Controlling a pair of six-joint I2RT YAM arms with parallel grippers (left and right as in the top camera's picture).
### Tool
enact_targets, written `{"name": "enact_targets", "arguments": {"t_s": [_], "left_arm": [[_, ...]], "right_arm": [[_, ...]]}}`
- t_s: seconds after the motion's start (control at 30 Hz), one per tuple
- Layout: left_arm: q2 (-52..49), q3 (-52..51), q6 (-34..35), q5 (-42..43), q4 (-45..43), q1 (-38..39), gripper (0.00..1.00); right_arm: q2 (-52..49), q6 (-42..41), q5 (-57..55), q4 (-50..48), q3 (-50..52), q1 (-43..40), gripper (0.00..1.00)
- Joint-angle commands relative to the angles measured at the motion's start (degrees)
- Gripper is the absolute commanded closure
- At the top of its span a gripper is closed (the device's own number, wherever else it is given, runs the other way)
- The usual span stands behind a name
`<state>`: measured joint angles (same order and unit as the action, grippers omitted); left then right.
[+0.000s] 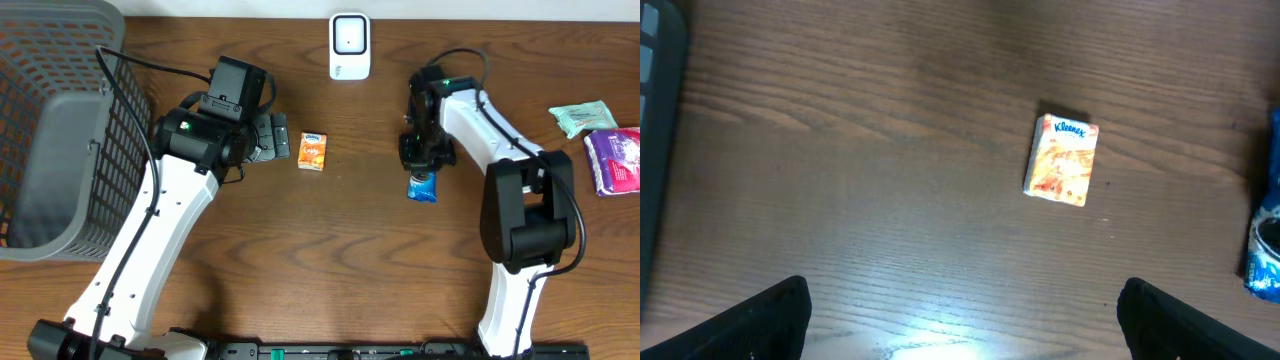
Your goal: Scan the item barcode
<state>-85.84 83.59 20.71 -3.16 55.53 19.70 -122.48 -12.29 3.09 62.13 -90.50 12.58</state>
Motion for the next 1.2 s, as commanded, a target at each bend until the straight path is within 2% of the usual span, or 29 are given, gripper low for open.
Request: {"name": "enact_targets", "arguments": {"t_s": [0.0, 0.17, 0.3, 0.4, 0.6, 0.87, 0.93, 1.03, 1.17], "left_arm": [[-0.33, 0.22, -0.55, -0.35, 0.15, -0.13, 0.02], [-0.33, 0.22, -0.55, -0.35, 0.15, -0.13, 0.02], [-0.33, 0.22, -0.55, -0.35, 0.15, -0.13, 0.02], [-0.33, 0.22, -0.55, -0.35, 0.15, -0.13, 0.02], [-0.33, 0.22, -0.55, -0.35, 0.15, -0.13, 0.02], [-0.33, 0.22, -0.55, -0.33, 0.15, -0.13, 0.02], [-0.33, 0.22, -0.55, -0.35, 0.15, -0.13, 0.02], [-0.33, 0.22, -0.55, -0.35, 0.15, -0.13, 0.02], [-0.33, 0.22, -0.55, -0.35, 0.15, -0.13, 0.02]], "right_arm": [[-0.09, -2.08, -5.6, -1.01, 3.26, -0.11, 0.99], [2.03, -2.23, -2.32, 1.33, 0.2, -0.17, 0.97], [4.98, -0.13, -2.4, 9.05, -6.6, -0.37, 0.87], [6.16, 0.79, -2.82, 12.57, -7.96, -0.37, 0.81], [6.1, 0.74, -2.78, 11.74, -3.54, -0.31, 0.84], [6.1, -1.16, -2.99, -0.59, 10.4, -0.7, 0.85], [6.1, -2.1, -2.97, -2.36, 12.83, -0.74, 0.89], [6.14, -2.08, -1.42, -3.37, 13.33, -0.59, 0.98], [6.51, -2.05, -1.46, -2.69, 9.09, -0.72, 0.97]]}}
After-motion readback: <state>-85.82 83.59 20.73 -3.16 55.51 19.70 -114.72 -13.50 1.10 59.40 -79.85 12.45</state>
